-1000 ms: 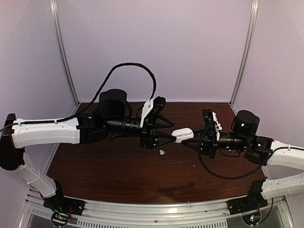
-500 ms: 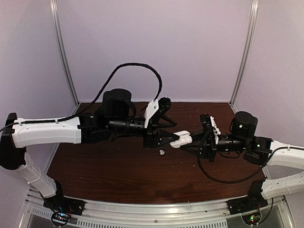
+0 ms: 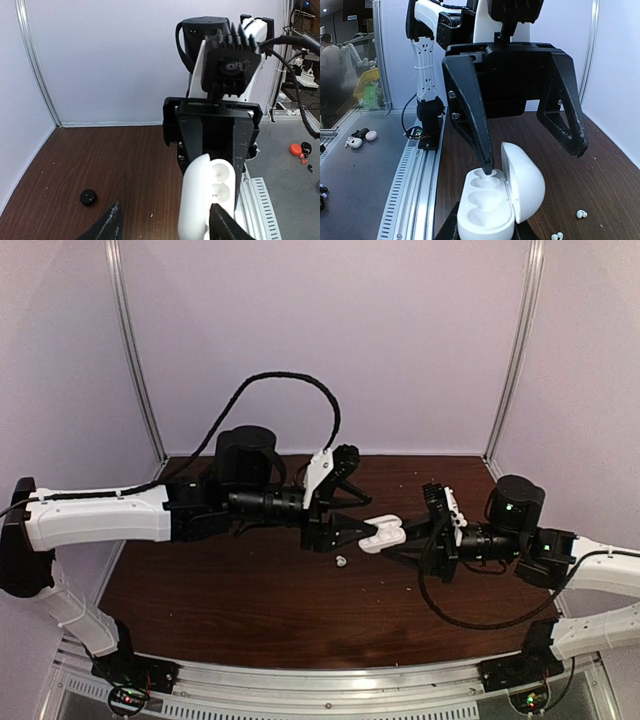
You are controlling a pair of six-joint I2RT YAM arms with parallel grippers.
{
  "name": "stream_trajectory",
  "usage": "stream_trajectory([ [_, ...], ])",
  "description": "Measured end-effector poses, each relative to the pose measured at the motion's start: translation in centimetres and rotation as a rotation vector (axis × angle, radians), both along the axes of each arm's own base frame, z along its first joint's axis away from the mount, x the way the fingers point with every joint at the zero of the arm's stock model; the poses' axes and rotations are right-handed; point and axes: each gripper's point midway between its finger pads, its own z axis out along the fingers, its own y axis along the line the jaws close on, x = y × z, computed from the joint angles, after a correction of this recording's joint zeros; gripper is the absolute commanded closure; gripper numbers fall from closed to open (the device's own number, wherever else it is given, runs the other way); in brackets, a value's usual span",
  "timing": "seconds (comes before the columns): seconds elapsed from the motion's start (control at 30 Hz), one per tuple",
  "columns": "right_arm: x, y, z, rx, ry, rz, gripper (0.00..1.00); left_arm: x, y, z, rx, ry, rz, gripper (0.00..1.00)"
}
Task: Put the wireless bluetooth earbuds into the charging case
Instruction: Open the charging case, then pick up the right earbud from the center of the board.
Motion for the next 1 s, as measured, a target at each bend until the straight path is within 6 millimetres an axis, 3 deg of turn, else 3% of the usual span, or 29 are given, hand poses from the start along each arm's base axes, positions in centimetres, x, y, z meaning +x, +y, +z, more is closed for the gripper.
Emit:
stream_trajectory([
  [0.3,0.8,-0.1,0.4,0.018,0.039,-0.052,1.0,-2.1,1.1,1.2,-0.047,-0.005,-0.086,0.32],
  [0.43,0.9,-0.2,0.9,0.039,0.041,-0.059,1.0,-1.3,2.8,2.1,-0.094,0.019,-0.066,0.4],
  [0.57,1.0,-0.4,1.3,0.054,0.036,-0.071,1.0,4.4,6.0,1.8,-0.129,0.092,0.099,0.49],
  [0.67,0.9,-0.6,1.3,0.059,0.033,-0.077,1.0,9.6,8.1,0.0,-0.114,0.17,0.256,0.53],
  [0.8,1.0,-0.9,1.4,0.065,0.031,-0.086,1.0,15.8,9.3,-5.5,-0.014,0.277,0.464,0.54],
  [1.0,1.0,-1.2,1.1,0.069,0.029,-0.092,1.0,20.1,8.4,-14.3,0.167,0.426,0.627,0.57],
])
